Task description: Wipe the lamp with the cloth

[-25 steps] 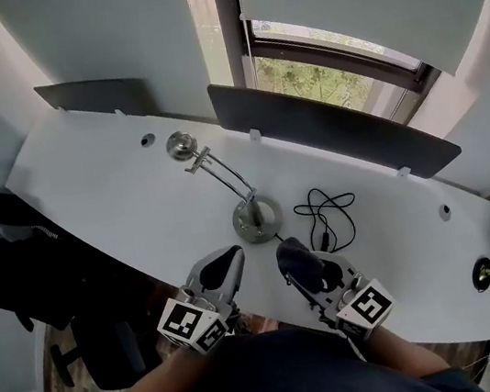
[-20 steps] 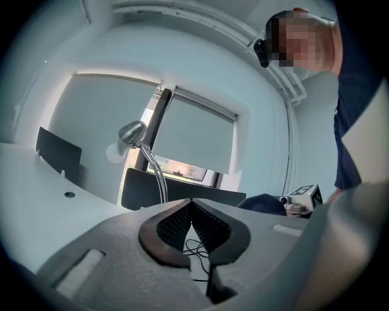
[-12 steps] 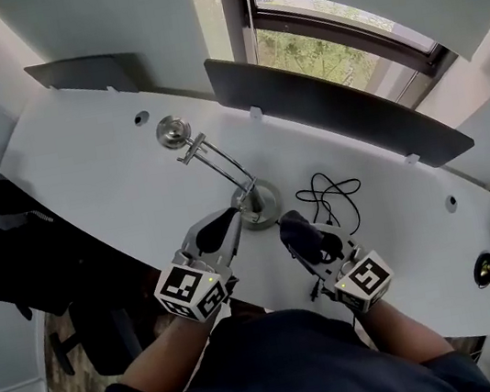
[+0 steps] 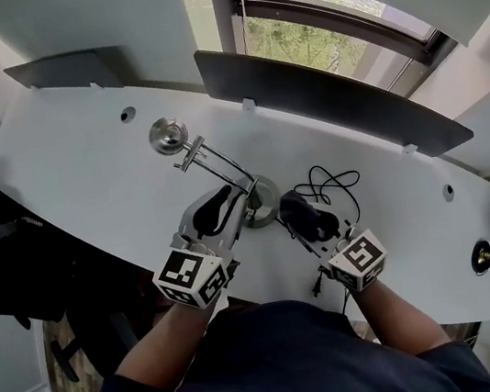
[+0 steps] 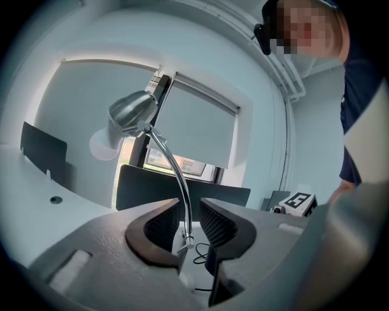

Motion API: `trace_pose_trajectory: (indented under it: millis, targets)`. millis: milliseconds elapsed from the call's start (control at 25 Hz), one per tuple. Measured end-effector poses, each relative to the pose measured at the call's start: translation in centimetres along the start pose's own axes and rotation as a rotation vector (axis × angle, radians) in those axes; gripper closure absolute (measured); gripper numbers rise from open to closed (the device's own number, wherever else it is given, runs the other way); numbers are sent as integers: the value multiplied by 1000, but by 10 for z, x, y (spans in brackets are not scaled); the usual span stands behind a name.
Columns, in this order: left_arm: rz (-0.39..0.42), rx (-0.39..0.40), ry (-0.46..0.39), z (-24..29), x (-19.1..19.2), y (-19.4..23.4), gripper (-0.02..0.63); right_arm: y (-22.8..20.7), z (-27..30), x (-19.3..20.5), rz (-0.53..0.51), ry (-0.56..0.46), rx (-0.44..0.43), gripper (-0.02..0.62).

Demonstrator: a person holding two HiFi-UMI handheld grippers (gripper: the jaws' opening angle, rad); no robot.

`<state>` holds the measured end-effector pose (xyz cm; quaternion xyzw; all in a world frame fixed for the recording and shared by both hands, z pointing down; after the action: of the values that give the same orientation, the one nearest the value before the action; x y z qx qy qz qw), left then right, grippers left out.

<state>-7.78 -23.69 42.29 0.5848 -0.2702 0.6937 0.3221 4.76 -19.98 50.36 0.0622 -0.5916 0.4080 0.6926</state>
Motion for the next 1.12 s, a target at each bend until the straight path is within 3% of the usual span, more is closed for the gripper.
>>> trace_pose_trajectory:
  millis: [520,1120]
  targets:
    - [-20,-40,-55,14,-16,11,536,-64,75,39,-233,217,-35,460]
    - [-51,-49,-47,15,-13,12,552,-87,137,99,-701,503,-149,460]
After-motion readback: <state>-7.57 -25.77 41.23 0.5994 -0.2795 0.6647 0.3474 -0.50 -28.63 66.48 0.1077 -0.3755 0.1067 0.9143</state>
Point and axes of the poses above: the fingertips, and each gripper's own axes: z forward along the fingers, y to its left, x out of its underside, the point moved 2 cm from there along -z, backward along the fingers, and after that the axes turned 13 degrees about z, right-handed, at the moved point
